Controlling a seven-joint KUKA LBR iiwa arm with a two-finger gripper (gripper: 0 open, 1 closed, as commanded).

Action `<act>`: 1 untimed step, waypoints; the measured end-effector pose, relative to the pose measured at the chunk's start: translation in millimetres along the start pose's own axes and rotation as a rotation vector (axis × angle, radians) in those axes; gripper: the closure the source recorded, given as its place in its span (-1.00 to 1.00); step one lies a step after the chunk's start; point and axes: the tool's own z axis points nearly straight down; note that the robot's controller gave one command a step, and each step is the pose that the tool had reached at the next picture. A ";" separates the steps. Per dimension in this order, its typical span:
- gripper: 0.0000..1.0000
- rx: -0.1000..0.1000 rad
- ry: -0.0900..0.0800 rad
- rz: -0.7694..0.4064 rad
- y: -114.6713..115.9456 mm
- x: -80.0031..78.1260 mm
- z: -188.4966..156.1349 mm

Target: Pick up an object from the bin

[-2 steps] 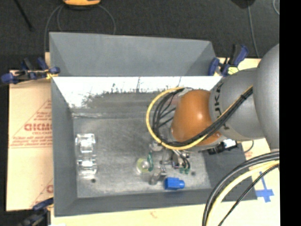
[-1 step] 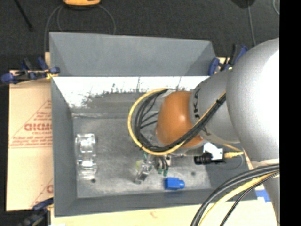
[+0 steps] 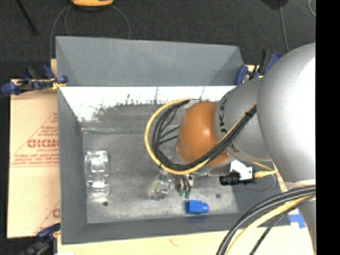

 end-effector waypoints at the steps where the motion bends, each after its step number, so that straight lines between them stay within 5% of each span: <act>1: 1.00 -0.002 -0.005 -0.046 2.5 13.4 -140.7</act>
Offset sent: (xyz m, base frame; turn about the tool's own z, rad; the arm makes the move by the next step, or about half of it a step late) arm -0.0142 0.0056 0.1360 -0.0425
